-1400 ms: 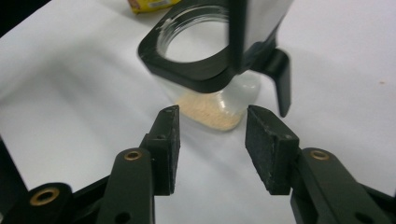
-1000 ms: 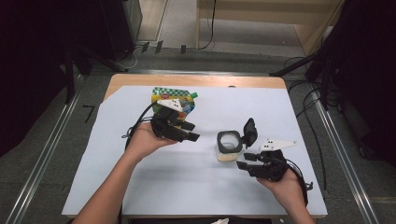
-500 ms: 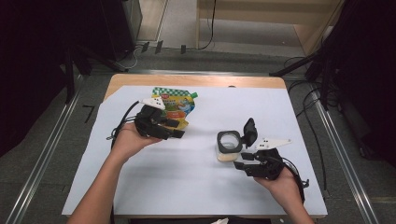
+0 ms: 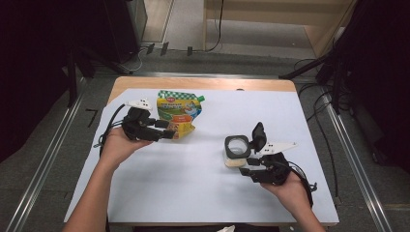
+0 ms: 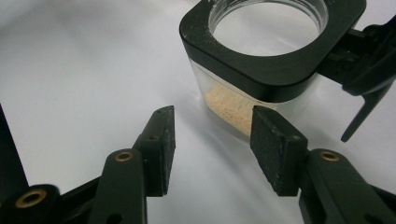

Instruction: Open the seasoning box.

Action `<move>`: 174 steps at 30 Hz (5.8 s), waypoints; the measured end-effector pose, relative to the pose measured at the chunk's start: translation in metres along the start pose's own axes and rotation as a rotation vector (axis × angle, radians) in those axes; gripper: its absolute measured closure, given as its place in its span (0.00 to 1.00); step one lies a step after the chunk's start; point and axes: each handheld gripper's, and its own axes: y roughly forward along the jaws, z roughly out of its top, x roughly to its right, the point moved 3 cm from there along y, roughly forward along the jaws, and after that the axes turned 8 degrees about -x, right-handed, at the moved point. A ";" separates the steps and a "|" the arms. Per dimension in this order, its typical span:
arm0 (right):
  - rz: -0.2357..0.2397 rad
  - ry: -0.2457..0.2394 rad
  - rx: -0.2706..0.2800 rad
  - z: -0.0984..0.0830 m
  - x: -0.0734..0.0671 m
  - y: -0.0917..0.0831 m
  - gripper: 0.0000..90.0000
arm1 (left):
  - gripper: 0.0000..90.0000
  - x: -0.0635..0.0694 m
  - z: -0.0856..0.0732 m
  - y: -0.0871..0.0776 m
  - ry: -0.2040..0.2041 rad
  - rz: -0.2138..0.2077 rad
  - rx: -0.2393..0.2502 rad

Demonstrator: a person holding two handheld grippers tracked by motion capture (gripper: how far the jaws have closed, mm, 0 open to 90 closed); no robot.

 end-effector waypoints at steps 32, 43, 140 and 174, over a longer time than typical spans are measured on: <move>0.020 -0.049 -0.004 -0.008 -0.015 0.000 0.57 | 0.46 -0.051 0.020 0.016 -0.045 0.079 -0.014; 0.021 -0.049 0.002 -0.010 -0.020 0.000 0.56 | 0.61 -0.044 0.032 0.033 0.009 0.070 -0.021; 0.088 -0.143 0.042 0.063 -0.088 0.111 0.59 | 1.00 0.085 0.043 -0.023 0.054 -0.123 -0.087; -0.080 -0.343 0.212 0.056 -0.110 0.104 0.63 | 1.00 0.096 0.045 -0.008 -0.046 -0.193 -0.094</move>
